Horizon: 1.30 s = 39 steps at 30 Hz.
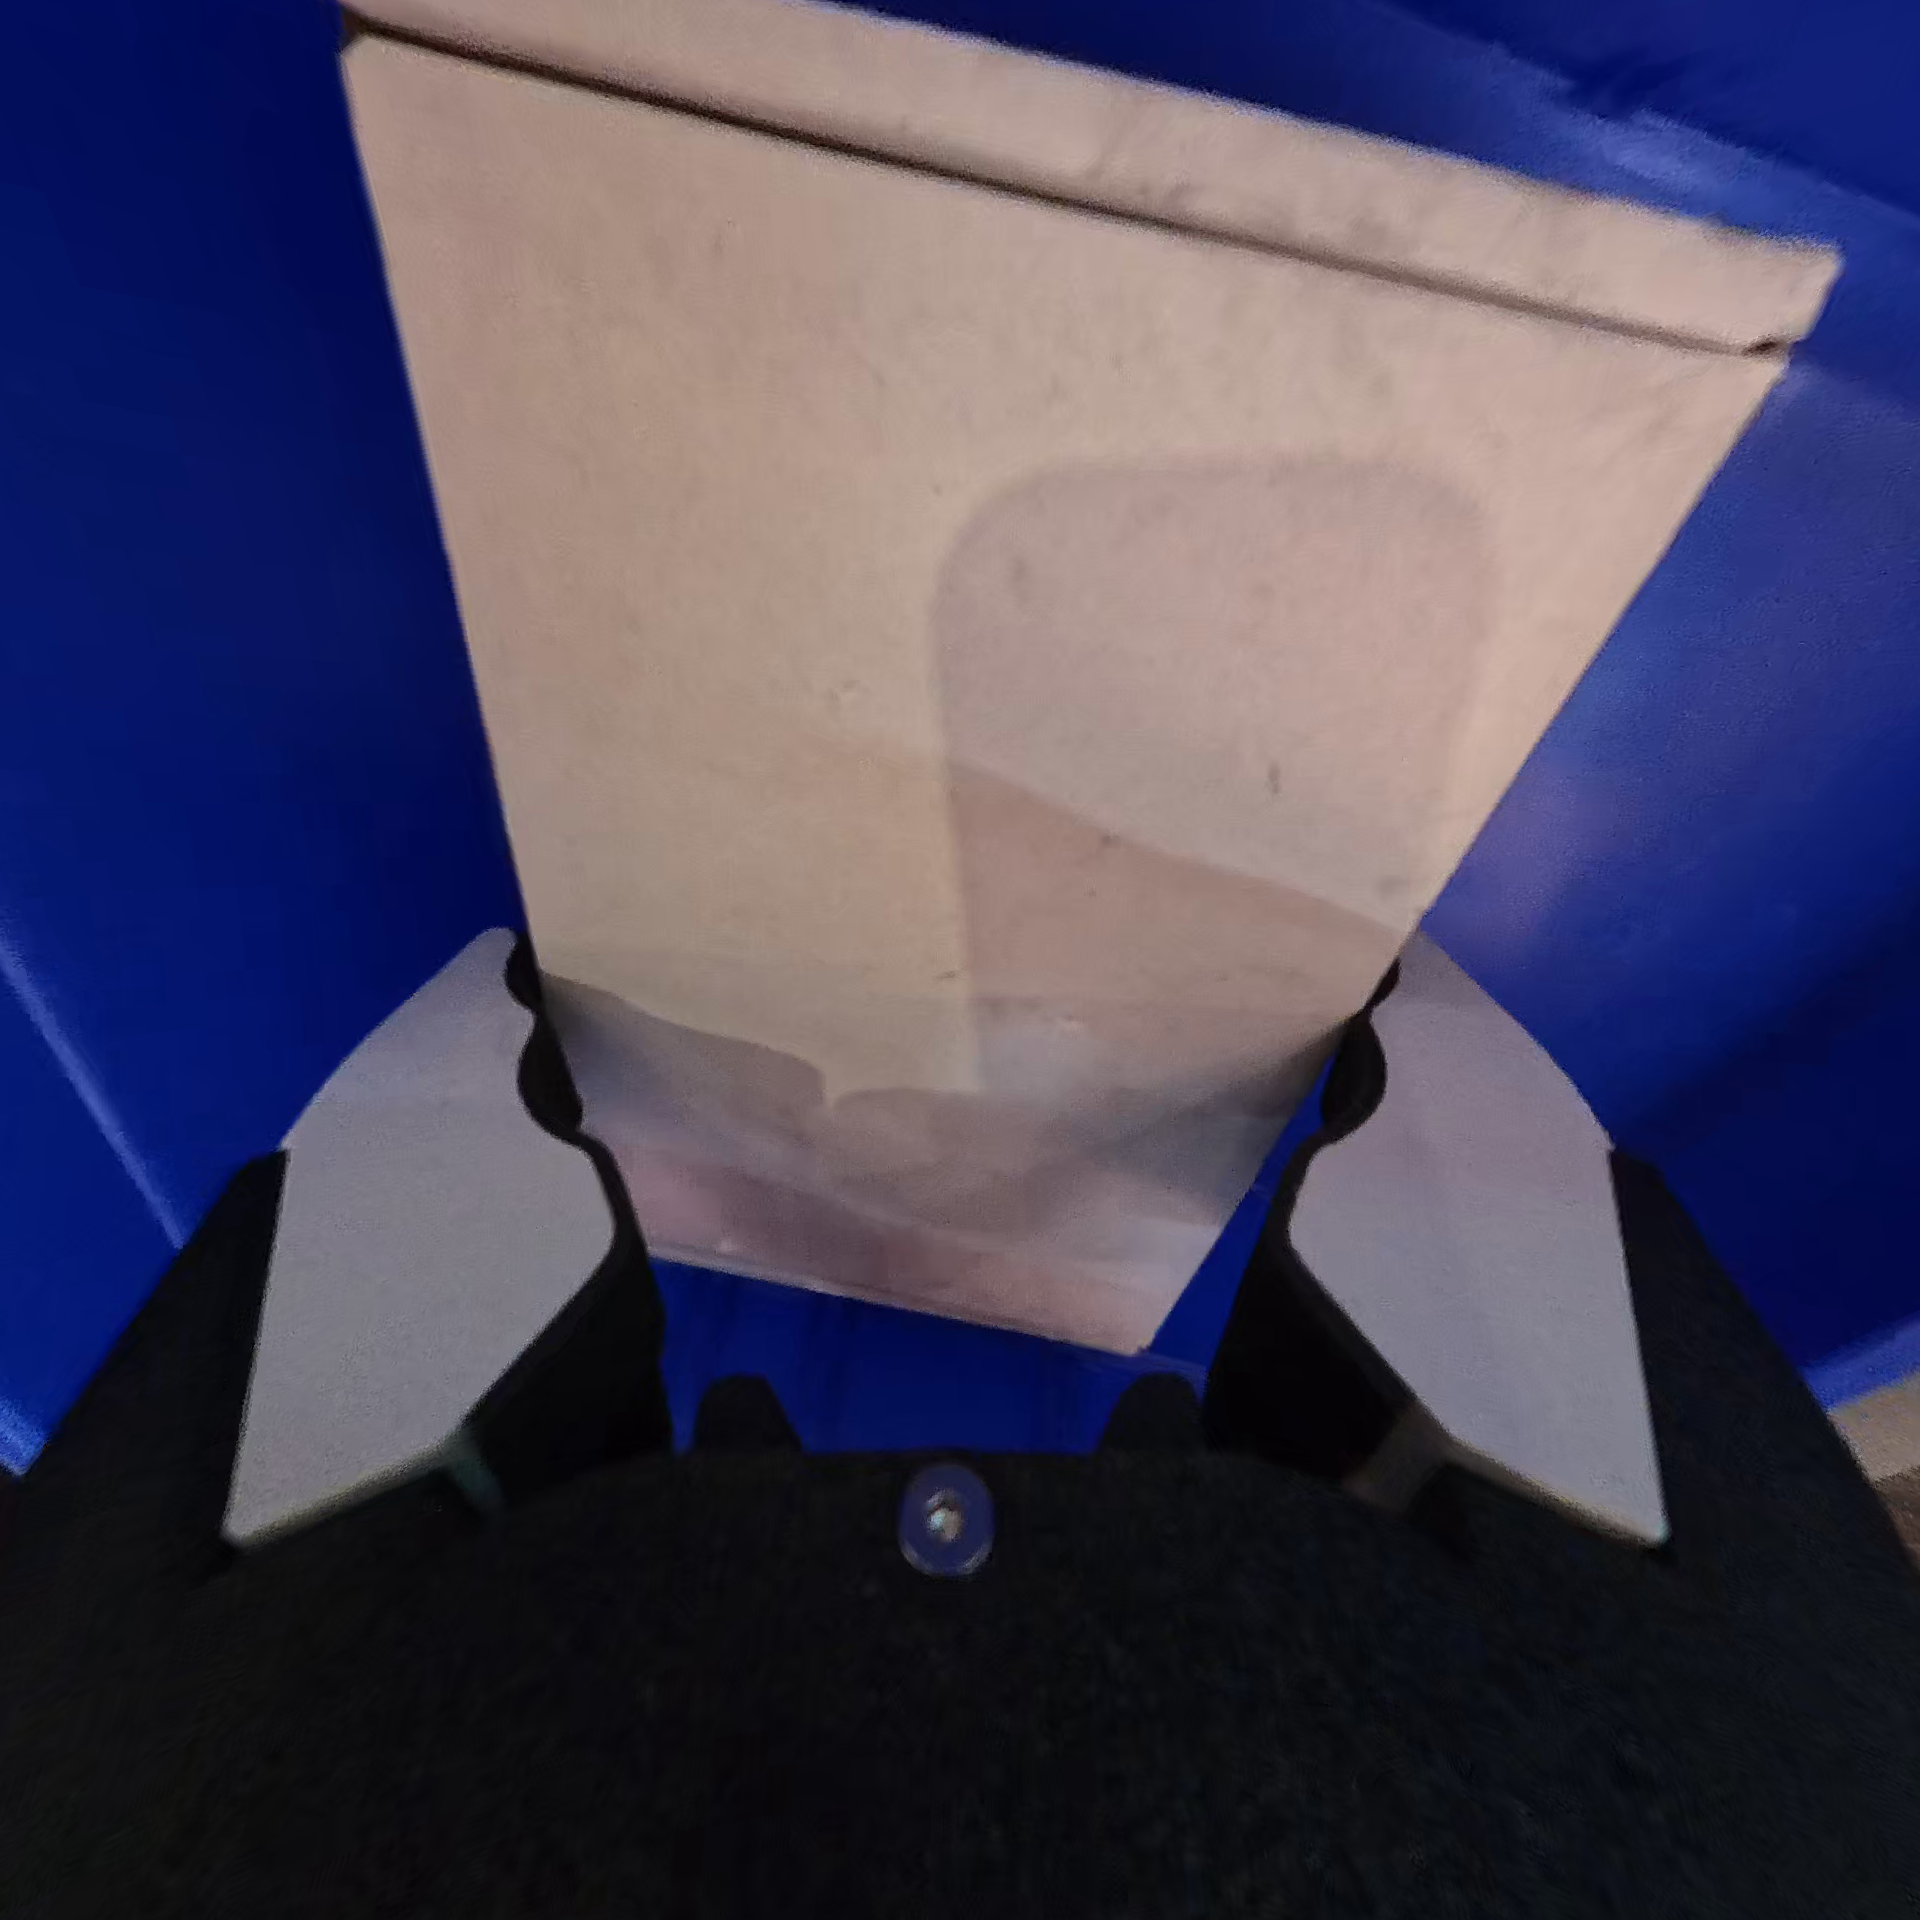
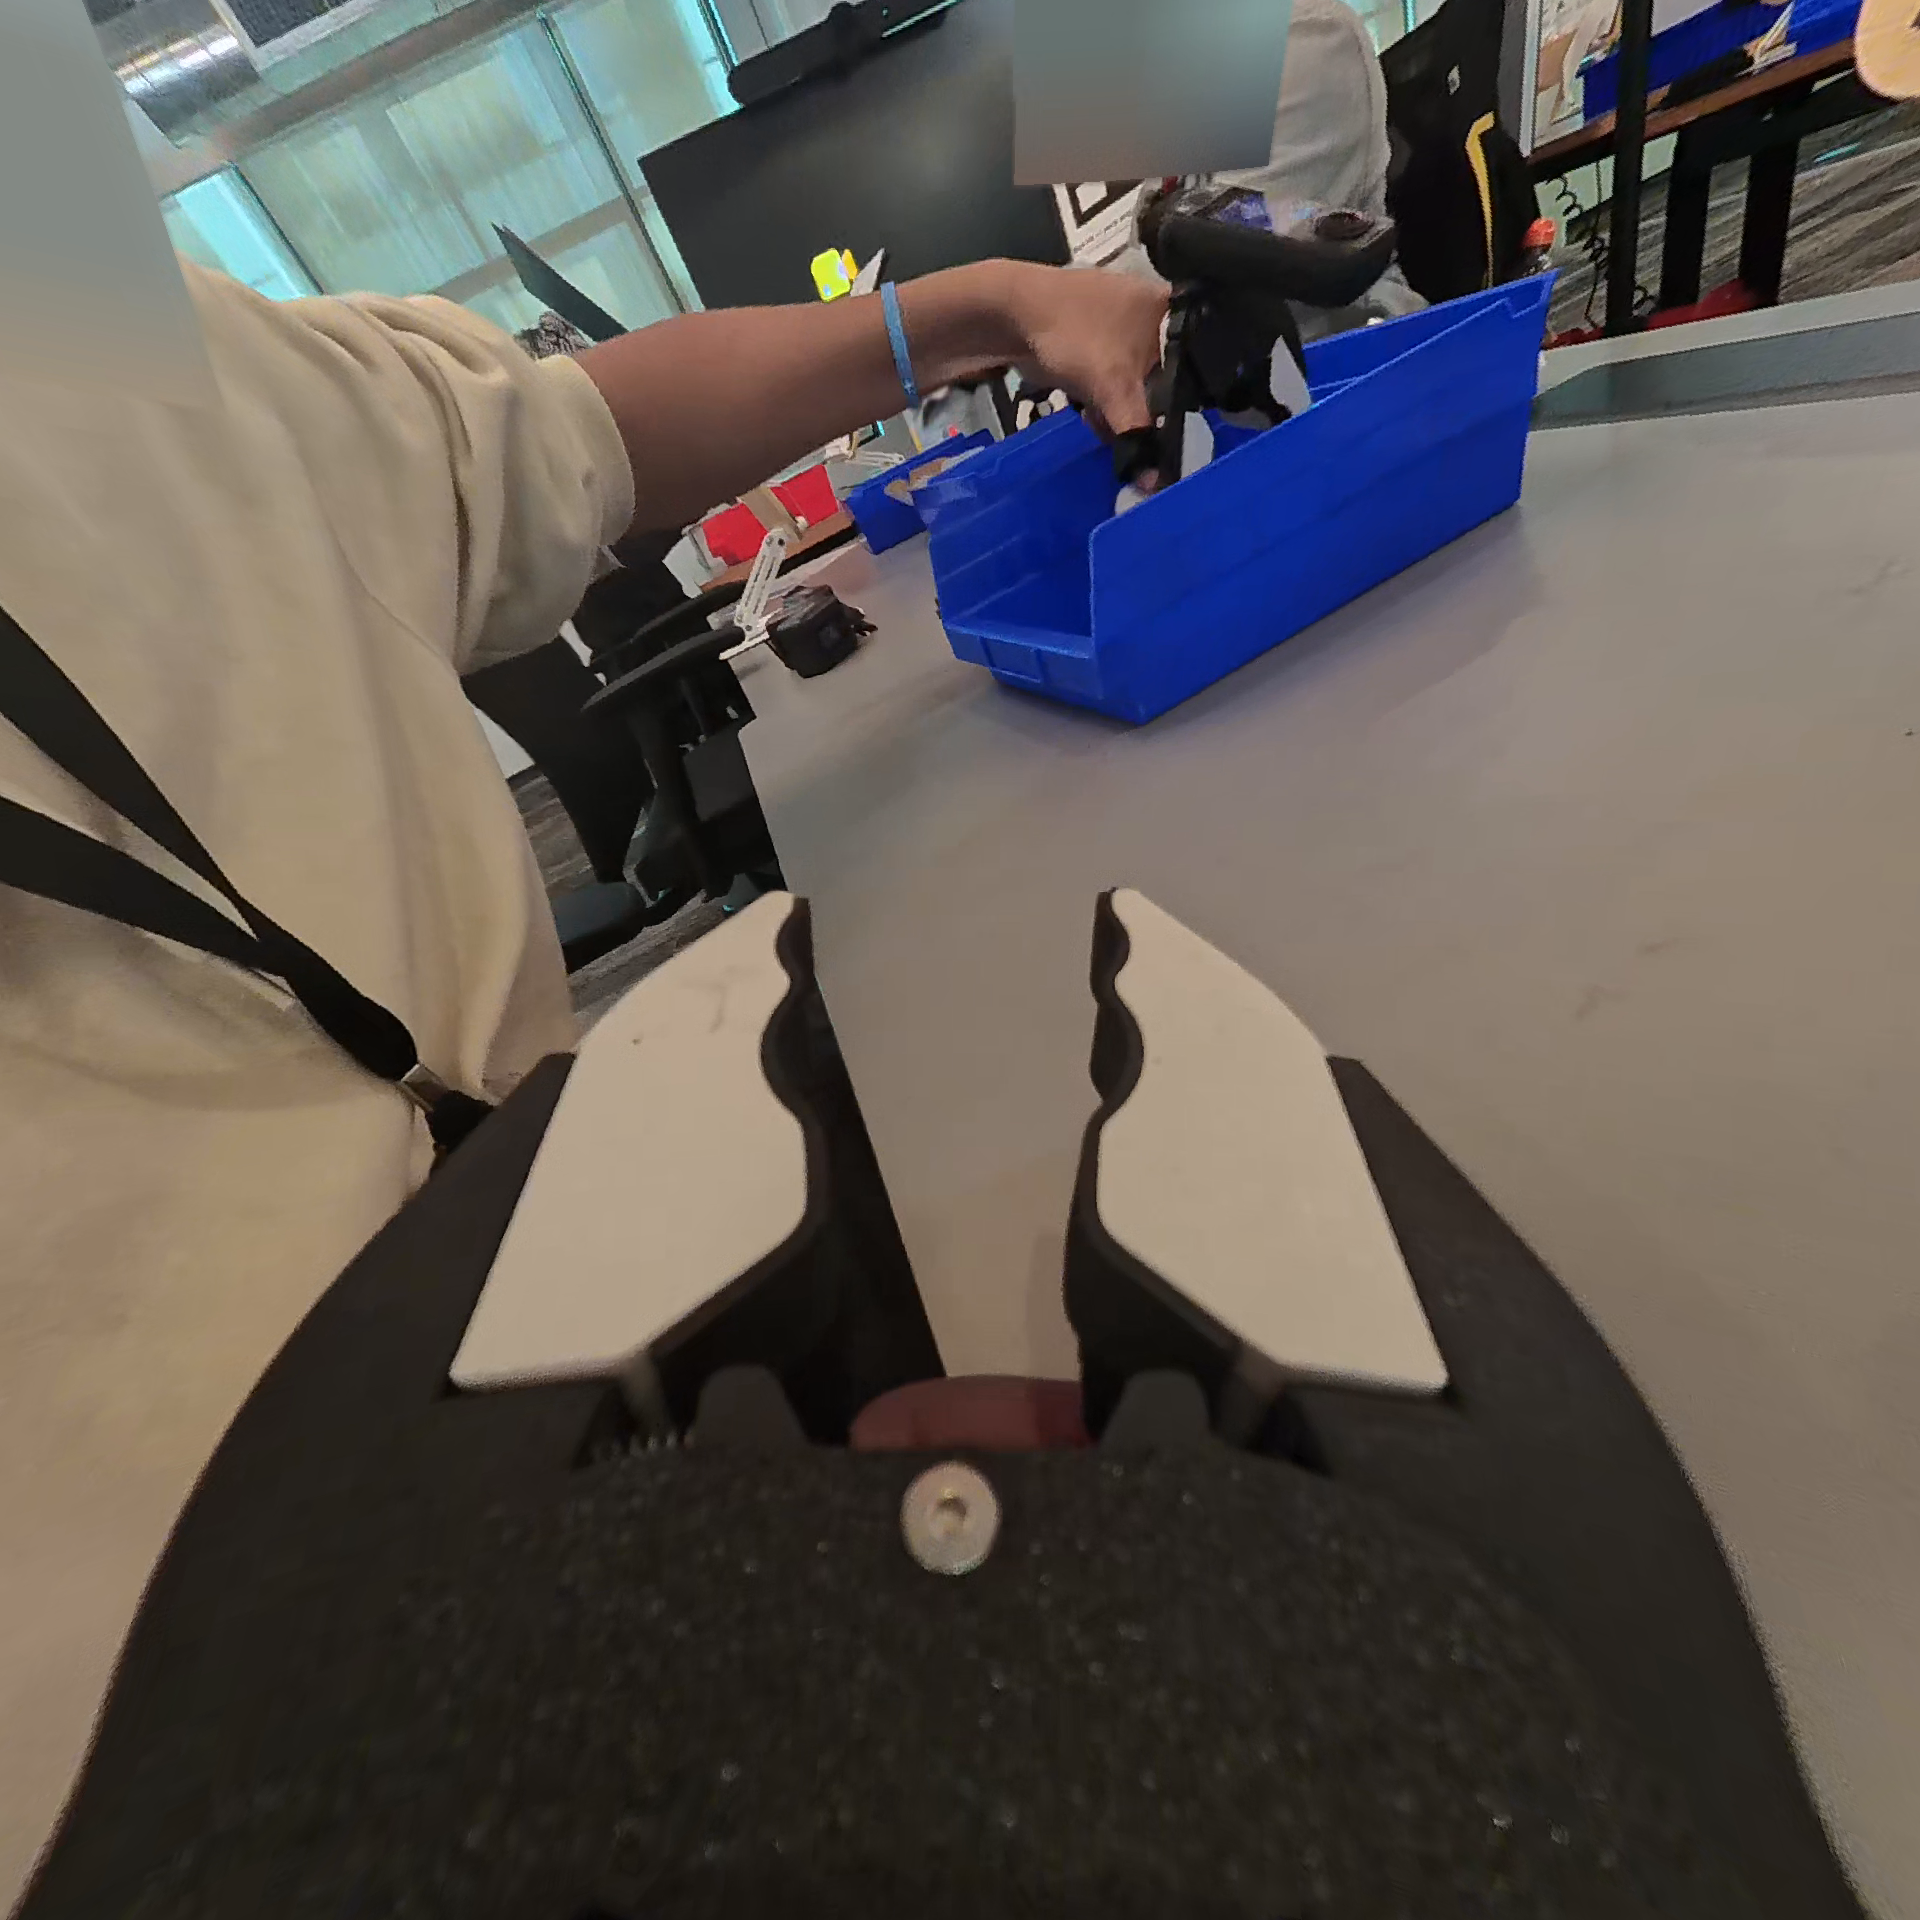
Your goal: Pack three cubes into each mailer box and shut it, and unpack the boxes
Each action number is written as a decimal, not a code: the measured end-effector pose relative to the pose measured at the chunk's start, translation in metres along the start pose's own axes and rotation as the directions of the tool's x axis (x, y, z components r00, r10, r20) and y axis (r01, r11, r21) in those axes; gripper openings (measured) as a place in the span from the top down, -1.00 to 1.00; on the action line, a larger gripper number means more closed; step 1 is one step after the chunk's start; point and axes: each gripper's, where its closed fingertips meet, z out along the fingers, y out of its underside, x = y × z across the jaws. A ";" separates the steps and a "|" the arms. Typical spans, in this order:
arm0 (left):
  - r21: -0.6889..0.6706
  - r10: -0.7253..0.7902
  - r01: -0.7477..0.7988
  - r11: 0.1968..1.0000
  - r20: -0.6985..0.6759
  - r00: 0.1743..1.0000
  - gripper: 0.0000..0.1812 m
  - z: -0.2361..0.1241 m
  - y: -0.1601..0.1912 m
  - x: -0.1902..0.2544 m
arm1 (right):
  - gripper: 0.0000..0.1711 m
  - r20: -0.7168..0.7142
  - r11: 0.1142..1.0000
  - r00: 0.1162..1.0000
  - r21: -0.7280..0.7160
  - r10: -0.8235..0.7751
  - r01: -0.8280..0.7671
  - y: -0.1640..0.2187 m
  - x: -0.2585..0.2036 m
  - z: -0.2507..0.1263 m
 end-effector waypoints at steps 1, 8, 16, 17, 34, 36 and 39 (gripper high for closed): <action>0.016 0.000 0.000 1.000 -0.001 1.000 -0.54 -0.004 -0.001 0.004 | 0.40 0.004 1.000 1.000 0.004 0.006 -0.006 -0.001 -0.001 0.000; 0.061 -0.022 0.016 0.998 0.111 0.994 -0.52 -0.063 0.012 0.019 | 0.41 0.030 1.000 0.999 0.018 0.010 -0.010 -0.003 -0.012 -0.003; 0.122 0.052 -0.065 0.990 0.106 0.993 -0.52 -0.141 -0.020 0.085 | 0.43 0.044 0.999 0.999 0.003 -0.032 0.032 0.001 -0.027 0.003; 0.164 0.084 -0.090 0.982 0.042 0.996 -0.52 -0.147 -0.035 0.108 | 0.43 0.048 0.999 0.998 -0.008 -0.045 0.046 0.003 -0.029 0.003; 0.127 0.253 -0.269 0.955 -0.822 0.510 -0.52 -0.091 -0.229 0.304 | 0.37 -0.272 0.941 0.901 -0.132 -0.337 0.312 0.005 0.009 -0.005; 0.103 0.234 -0.280 0.954 -0.843 0.485 -0.52 -0.087 -0.235 0.305 | 0.24 -0.349 0.819 0.744 -0.322 -0.570 0.476 0.002 0.043 -0.011; 0.073 0.214 -0.294 0.953 -0.848 0.484 -0.51 -0.082 -0.242 0.303 | 0.16 -0.315 0.655 0.582 -0.477 -0.750 0.586 -0.023 0.067 -0.007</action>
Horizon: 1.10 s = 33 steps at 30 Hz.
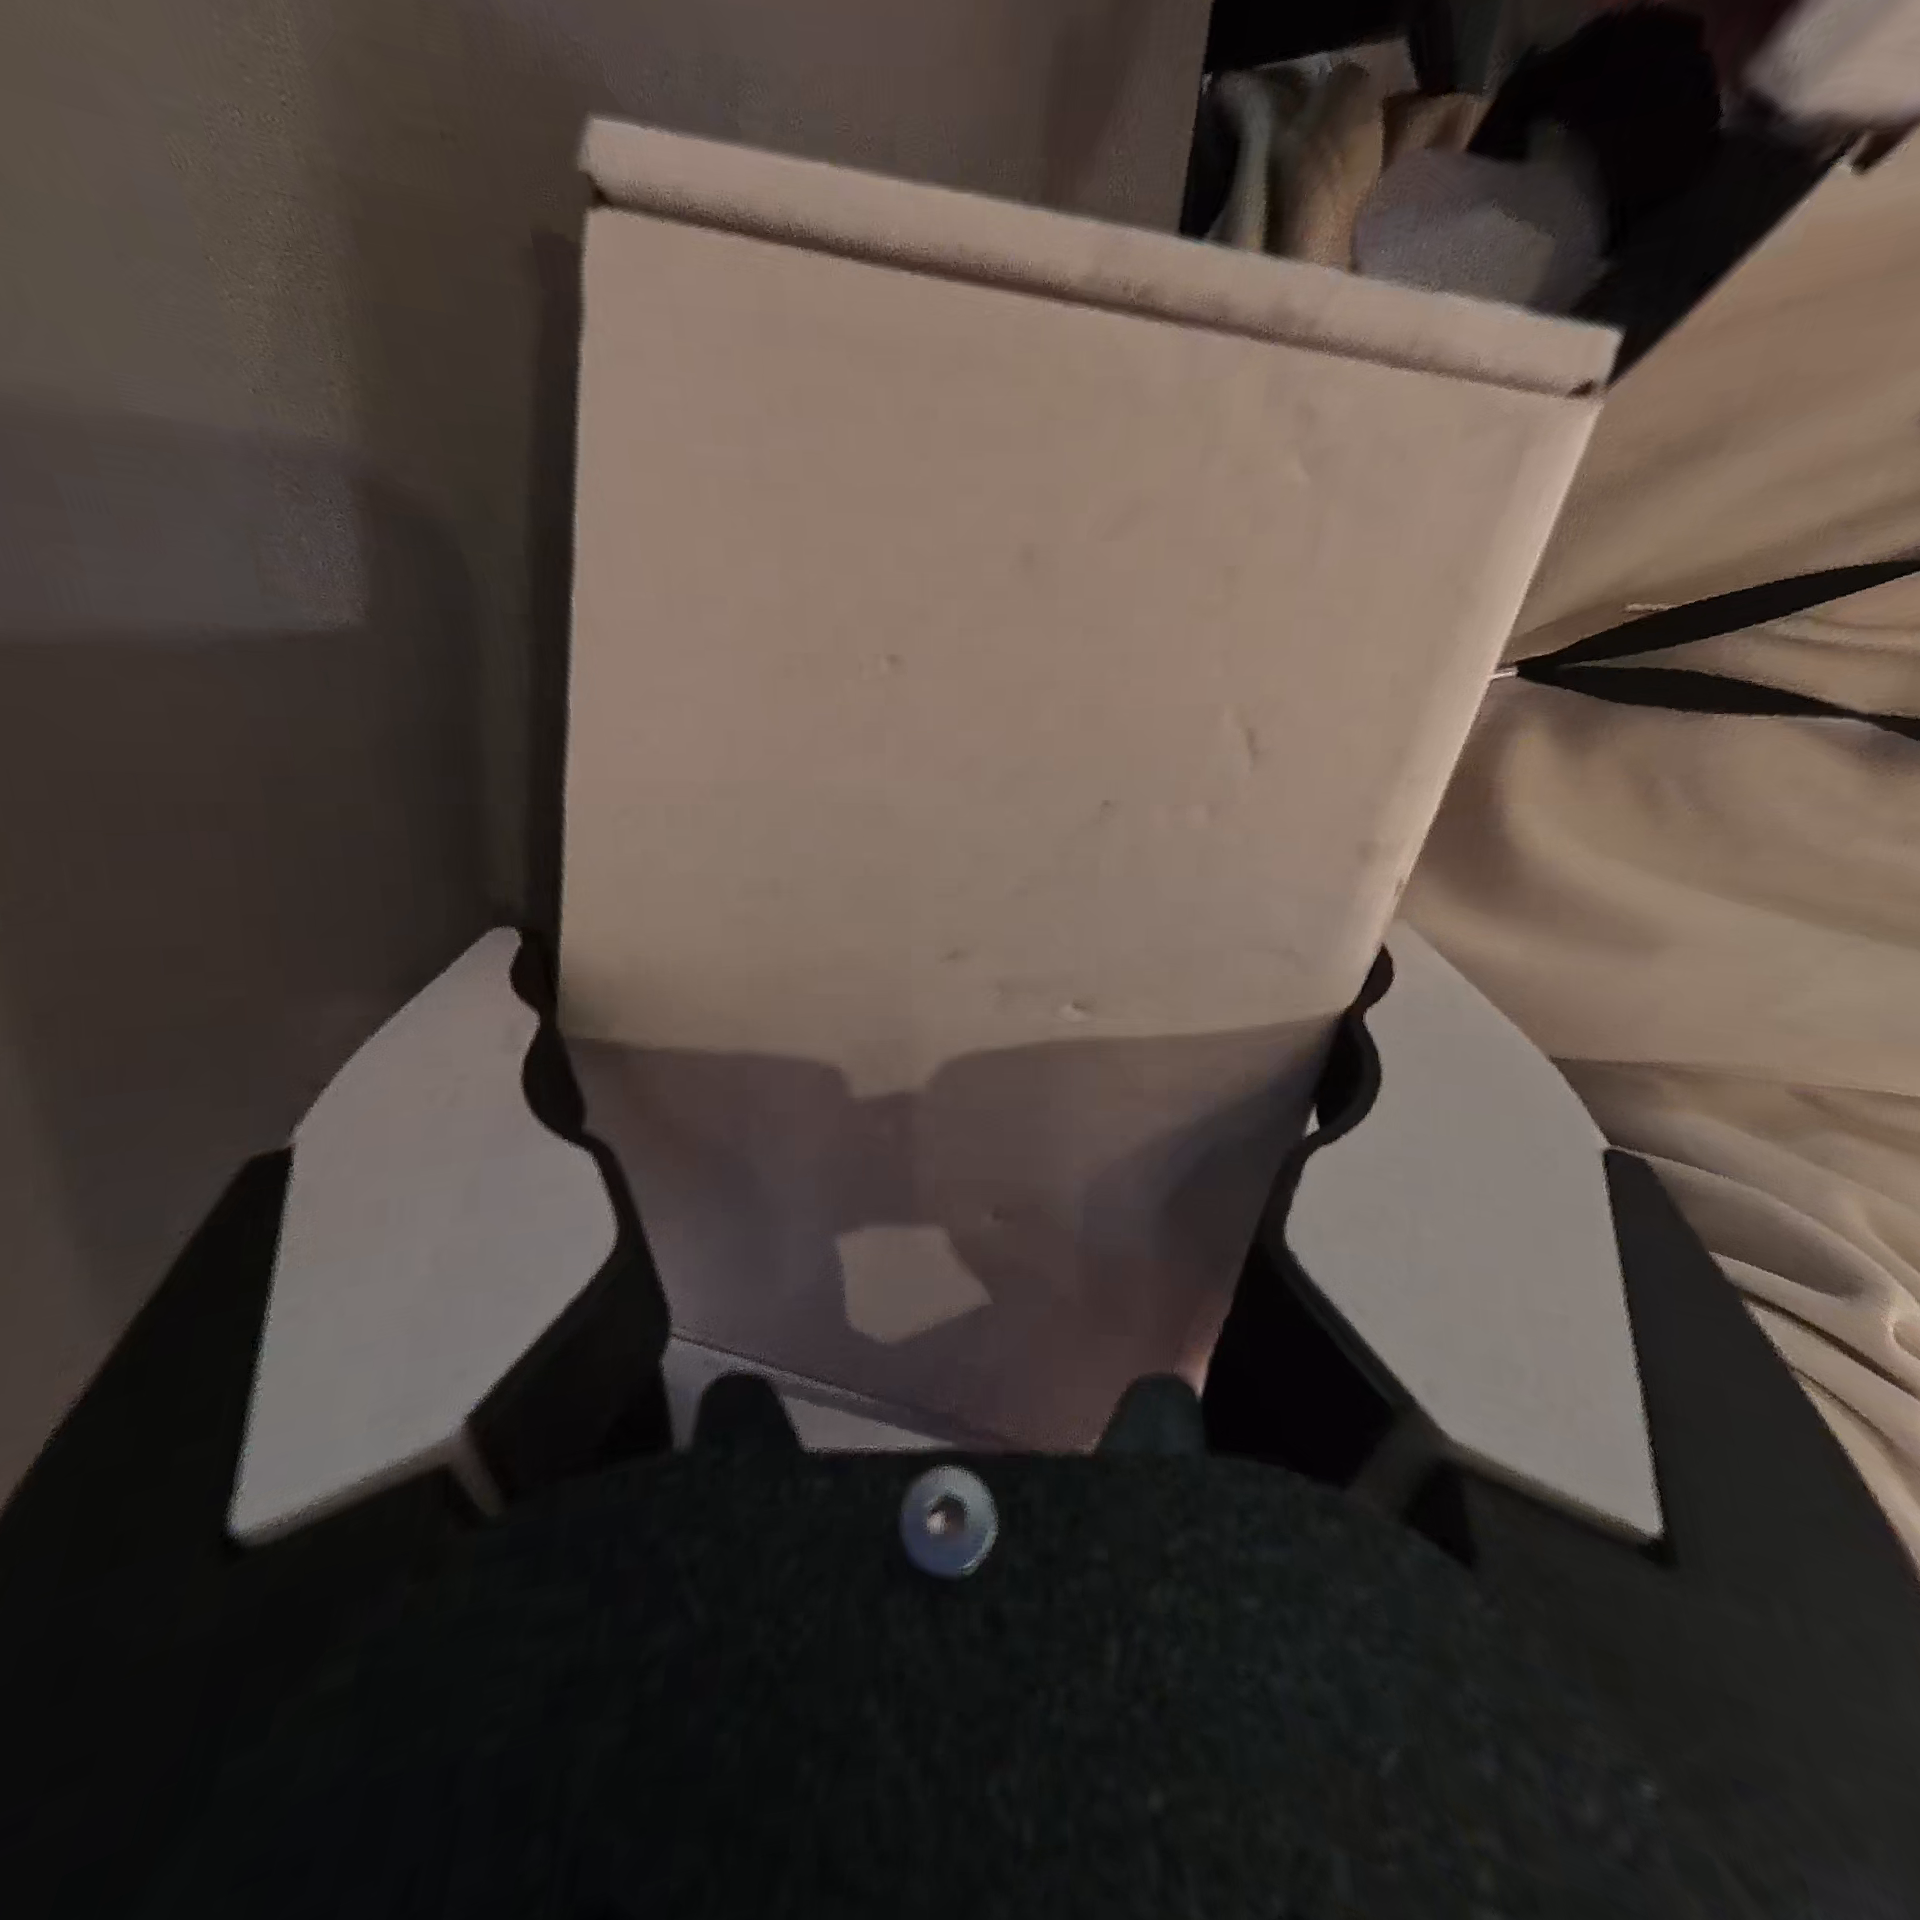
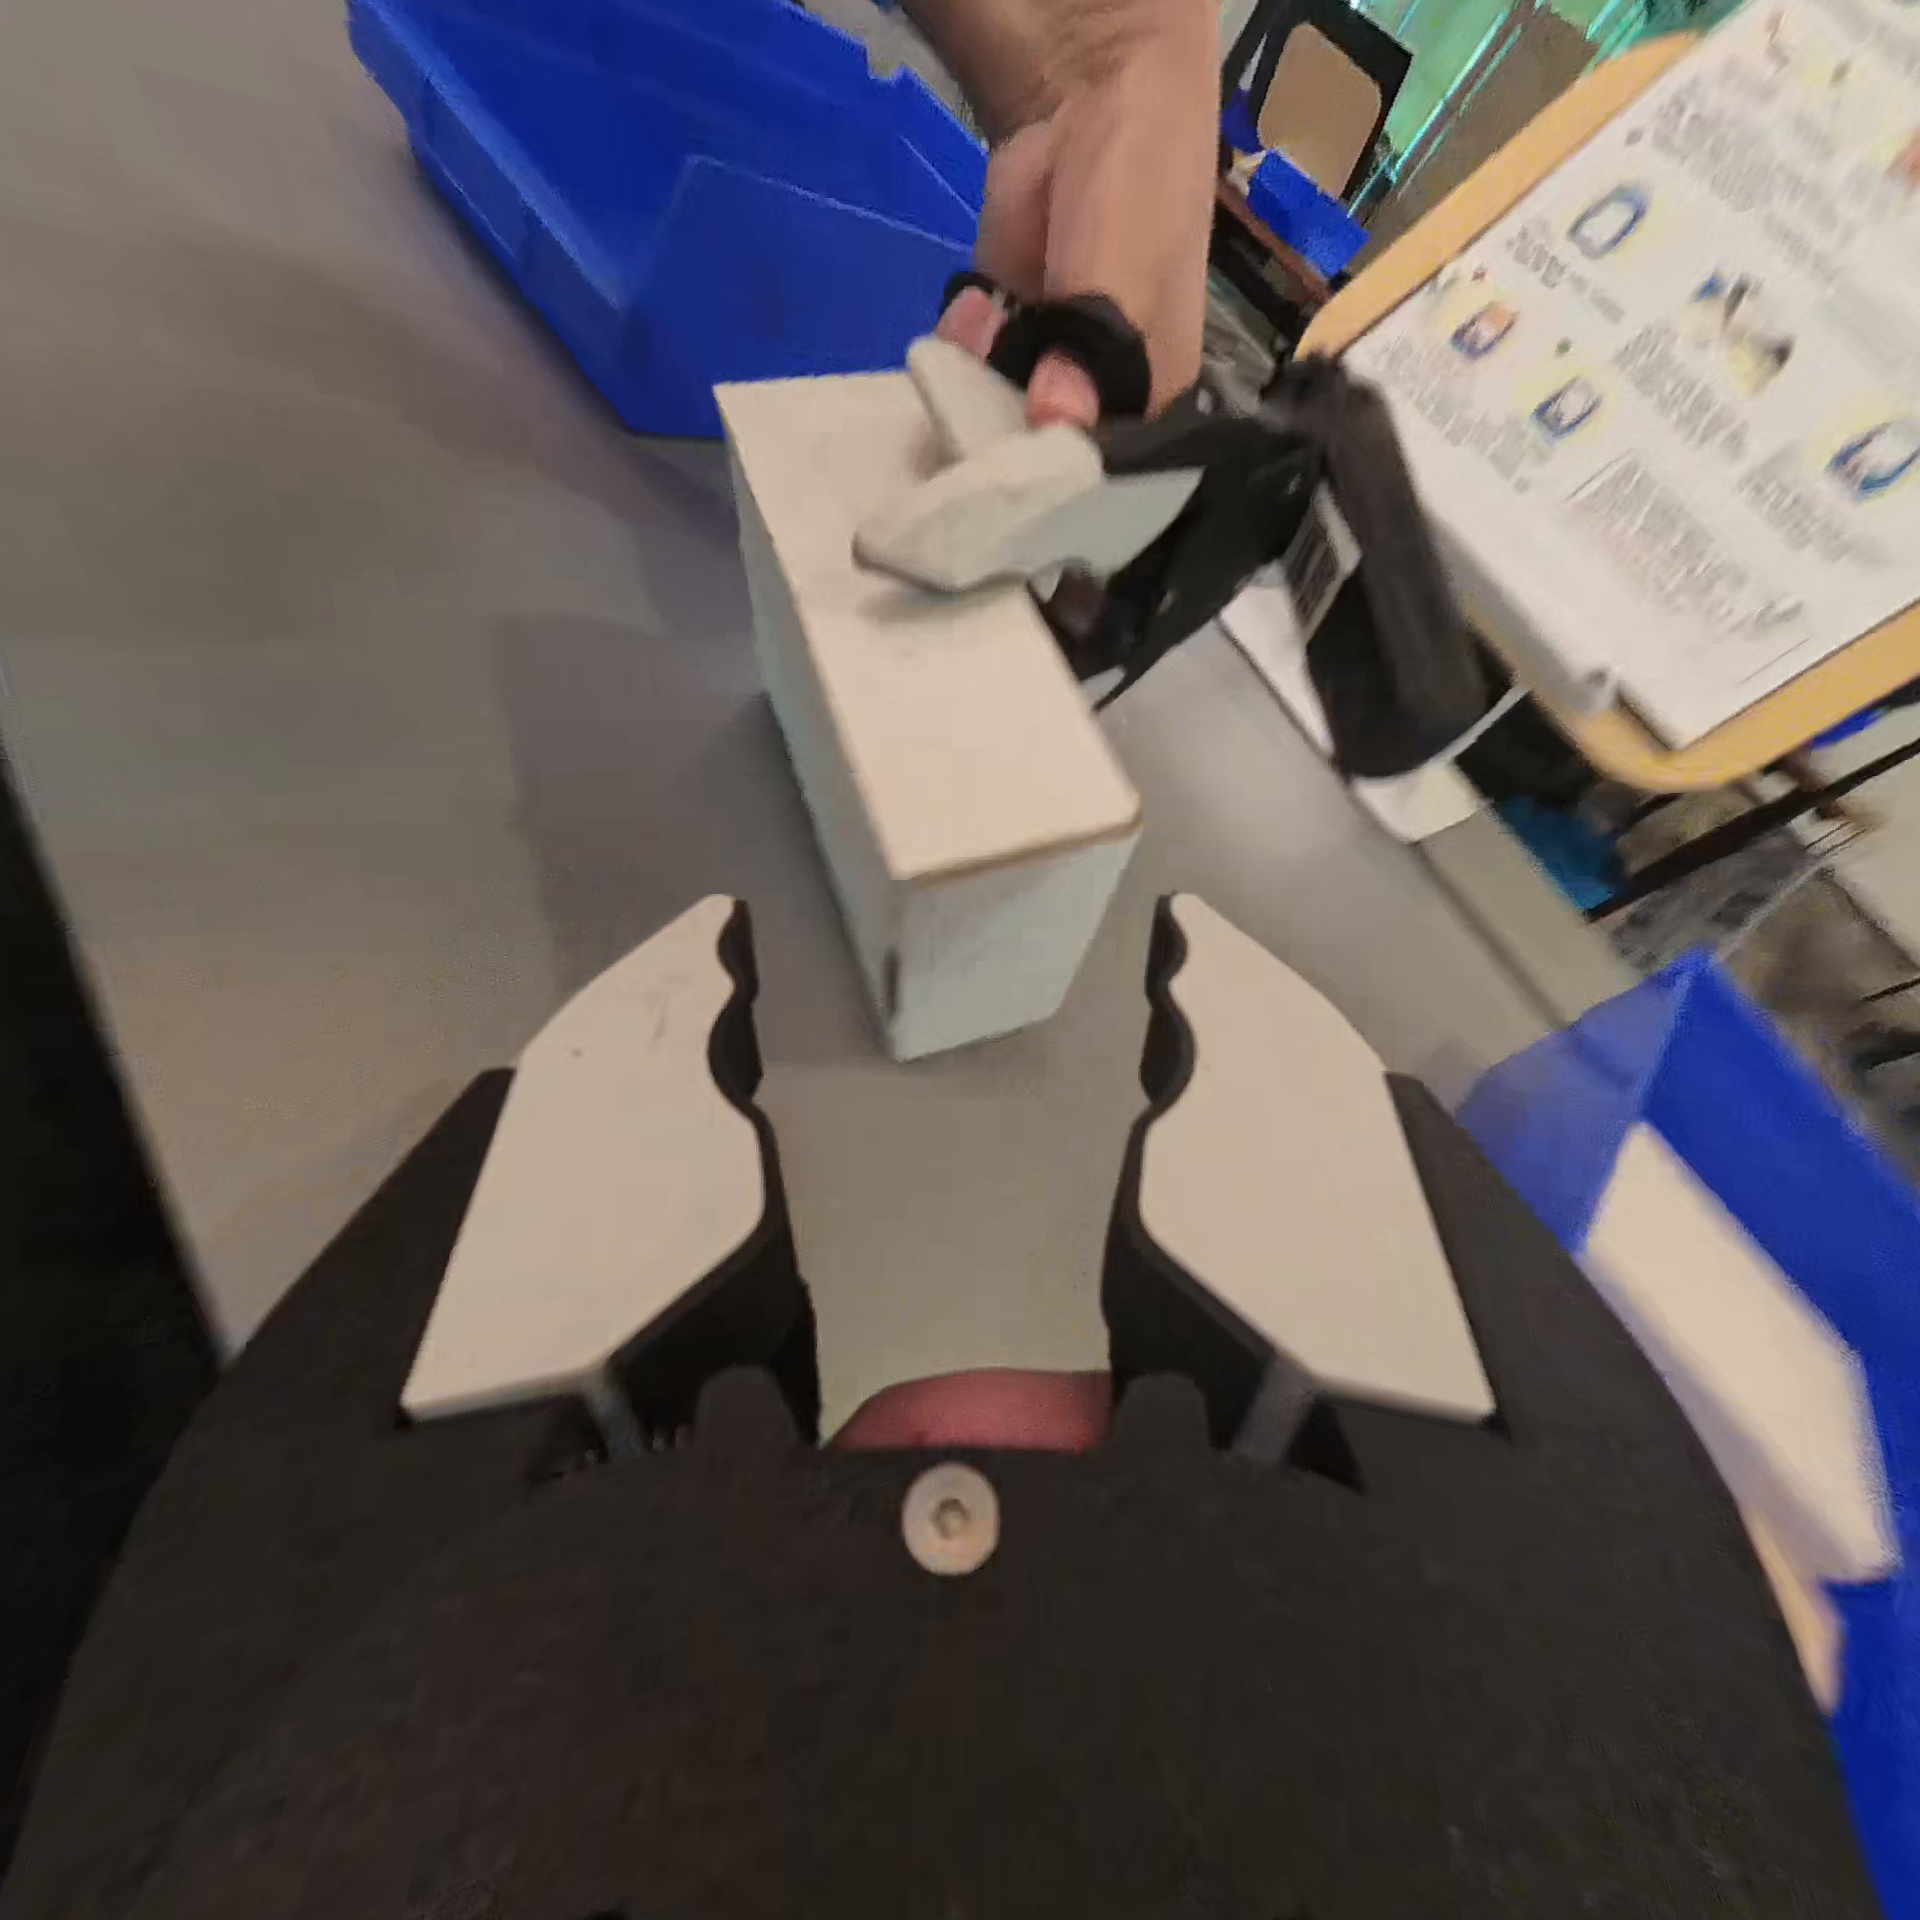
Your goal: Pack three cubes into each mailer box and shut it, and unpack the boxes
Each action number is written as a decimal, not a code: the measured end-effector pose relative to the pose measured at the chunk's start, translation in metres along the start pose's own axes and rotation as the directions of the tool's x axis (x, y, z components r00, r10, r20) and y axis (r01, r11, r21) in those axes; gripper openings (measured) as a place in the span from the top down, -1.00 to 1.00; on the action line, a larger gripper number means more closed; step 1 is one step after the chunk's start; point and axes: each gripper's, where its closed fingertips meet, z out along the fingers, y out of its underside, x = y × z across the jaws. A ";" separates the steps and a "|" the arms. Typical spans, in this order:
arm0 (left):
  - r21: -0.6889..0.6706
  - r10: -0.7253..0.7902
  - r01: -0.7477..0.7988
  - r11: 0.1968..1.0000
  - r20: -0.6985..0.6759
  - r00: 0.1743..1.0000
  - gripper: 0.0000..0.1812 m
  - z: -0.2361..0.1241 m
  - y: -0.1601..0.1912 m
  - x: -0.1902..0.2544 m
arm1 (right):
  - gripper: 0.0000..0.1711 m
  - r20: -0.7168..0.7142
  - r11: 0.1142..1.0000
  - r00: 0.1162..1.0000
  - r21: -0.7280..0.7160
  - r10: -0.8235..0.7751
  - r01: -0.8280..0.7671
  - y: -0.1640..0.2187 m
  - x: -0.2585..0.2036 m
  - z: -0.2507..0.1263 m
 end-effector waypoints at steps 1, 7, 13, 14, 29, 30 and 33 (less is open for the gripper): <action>0.008 -0.006 0.006 1.000 0.001 1.000 -0.51 -0.002 -0.003 -0.001 | 0.14 -0.008 0.999 0.999 -0.006 -0.046 0.046 -0.008 0.008 0.006; 0.082 -0.024 0.019 0.996 0.059 0.998 -0.52 -0.011 -0.015 -0.011 | 0.07 0.212 0.956 0.970 -0.240 -0.117 0.168 0.016 0.012 0.063; 0.496 0.076 -0.214 0.841 0.283 0.956 -0.46 -0.039 -0.037 0.001 | 0.22 0.409 0.952 0.913 -0.280 0.001 0.125 0.024 0.031 0.064; 0.560 0.064 -0.268 0.784 0.355 0.932 -0.45 -0.045 -0.038 0.004 | 0.22 0.452 0.945 0.892 -0.299 0.018 0.132 0.026 0.032 0.062; 0.636 -0.125 -0.617 0.463 0.737 0.665 0.05 -0.045 -0.016 -0.033 | 0.23 0.648 0.910 0.761 -0.333 0.030 0.248 0.042 0.068 0.088; 0.627 -0.133 -0.618 0.474 0.745 0.654 0.12 -0.044 -0.013 -0.043 | 0.23 0.633 0.909 0.774 -0.331 0.017 0.252 0.043 0.071 0.092; 0.644 -0.149 -0.609 0.462 0.734 0.662 0.16 -0.049 -0.011 -0.048 | 0.22 0.605 0.902 0.796 -0.350 0.014 0.250 0.043 0.075 0.098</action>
